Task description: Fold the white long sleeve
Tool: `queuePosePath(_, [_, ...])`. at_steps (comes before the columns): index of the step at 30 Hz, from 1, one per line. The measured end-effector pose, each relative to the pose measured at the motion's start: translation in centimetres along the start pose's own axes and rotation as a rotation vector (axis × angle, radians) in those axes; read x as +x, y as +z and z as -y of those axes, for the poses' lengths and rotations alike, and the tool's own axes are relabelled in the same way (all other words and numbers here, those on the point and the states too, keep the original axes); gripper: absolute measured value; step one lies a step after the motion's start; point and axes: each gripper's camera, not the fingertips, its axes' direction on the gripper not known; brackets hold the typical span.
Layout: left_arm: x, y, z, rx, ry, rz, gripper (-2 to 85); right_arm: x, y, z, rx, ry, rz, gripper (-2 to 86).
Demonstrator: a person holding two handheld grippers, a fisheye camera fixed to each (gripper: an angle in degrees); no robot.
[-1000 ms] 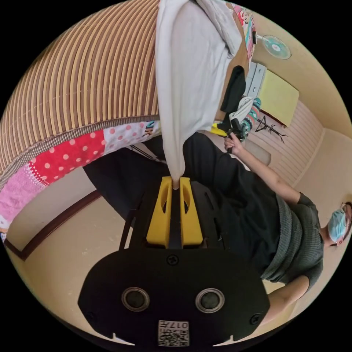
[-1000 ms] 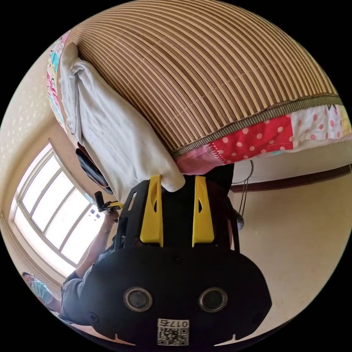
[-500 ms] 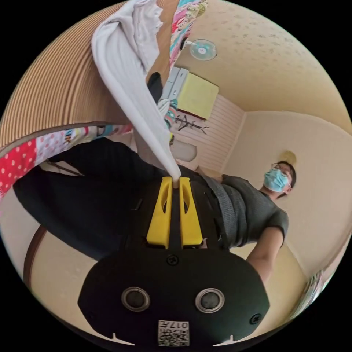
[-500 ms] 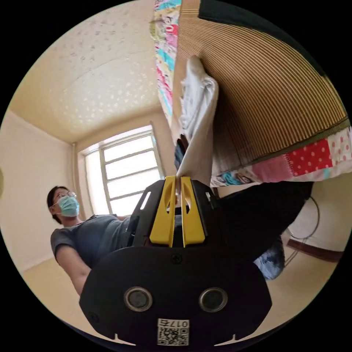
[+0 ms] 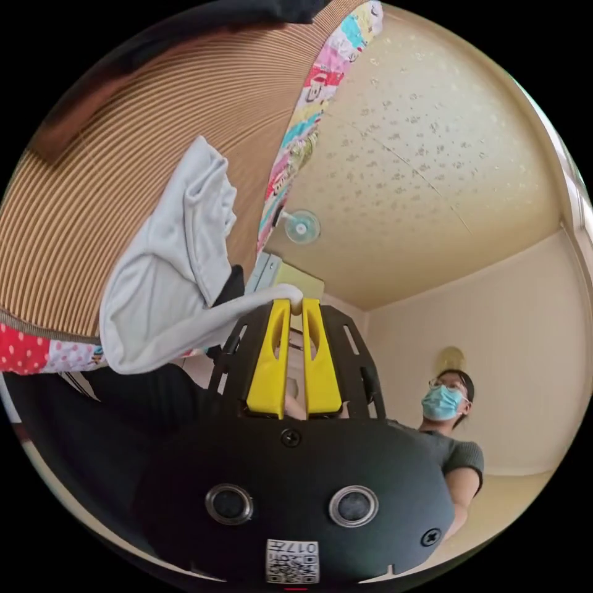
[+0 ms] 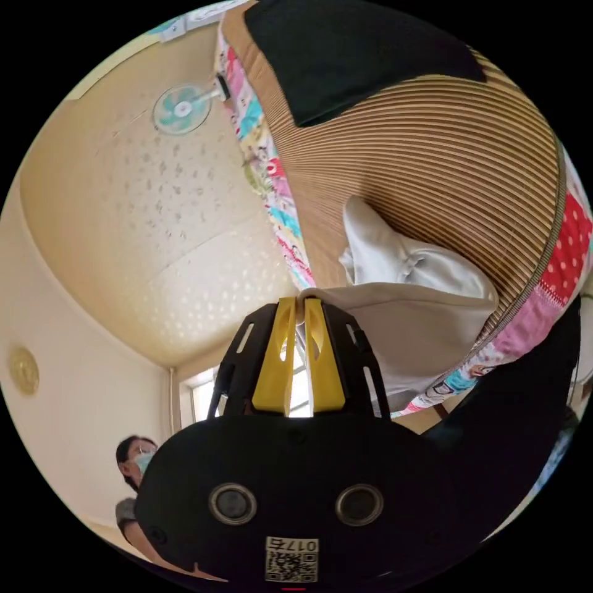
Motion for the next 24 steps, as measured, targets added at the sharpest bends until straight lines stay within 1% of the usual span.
queuePosePath(1, [-0.1,0.5,1.0,0.029,-0.013,0.015,4.0,0.6,1.2,1.4,0.040,0.061,-0.015,2.6])
queuePosePath(3, [0.0,2.9,5.1,0.110,-0.033,0.062,3.9,0.4,3.4,3.5,0.064,0.109,-0.041,2.7])
queuePosePath(5, [0.5,5.1,8.3,0.142,-0.013,0.073,4.0,-0.8,6.0,5.6,0.068,0.104,-0.084,2.8])
queuePosePath(9, [0.2,10.3,15.3,0.206,0.013,0.051,4.1,-3.4,12.4,11.1,0.027,0.026,-0.143,3.8])
queuePosePath(11, [-0.7,12.0,17.7,0.228,-0.016,0.101,4.2,-3.7,14.8,13.2,0.004,0.027,-0.187,4.9])
queuePosePath(13, [-0.7,12.8,19.1,0.280,-0.003,0.210,4.9,-3.8,17.0,15.4,-0.009,0.009,-0.256,6.9])
queuePosePath(14, [-0.1,13.0,19.2,0.348,0.017,0.316,6.4,-4.1,17.2,15.7,0.002,-0.015,-0.266,7.3])
queuePosePath(15, [0.4,13.4,19.3,0.382,0.023,0.414,8.5,-4.8,17.3,16.3,0.026,-0.073,-0.291,8.0])
queuePosePath(16, [0.5,13.8,19.5,0.380,0.021,0.456,9.6,-5.8,17.5,16.7,0.023,-0.144,-0.328,8.6])
queuePosePath(17, [0.5,14.9,20.0,0.334,0.024,0.534,10.4,-6.2,17.7,16.9,0.005,-0.180,-0.353,8.9])
queuePosePath(18, [0.4,16.5,20.6,0.260,0.041,0.622,10.9,-6.9,18.6,17.2,-0.063,-0.250,-0.426,9.5])
queuePosePath(19, [0.4,17.4,20.8,0.221,0.053,0.673,11.1,-7.5,19.8,17.1,-0.139,-0.313,-0.532,10.2])
queuePosePath(20, [0.4,19.5,21.1,0.151,0.078,0.790,11.3,-7.7,20.5,17.0,-0.174,-0.345,-0.590,10.5])
queuePosePath(21, [0.4,21.6,21.4,0.093,0.113,0.898,11.5,-7.9,22.1,16.5,-0.239,-0.413,-0.704,11.1])
queuePosePath(22, [0.3,22.6,21.6,0.071,0.129,0.943,11.7,-8.1,23.6,15.8,-0.294,-0.478,-0.795,11.5])
queuePosePath(24, [-0.2,26.3,22.3,0.026,0.187,1.081,11.8,-8.3,25.8,14.9,-0.335,-0.563,-0.909,11.9])
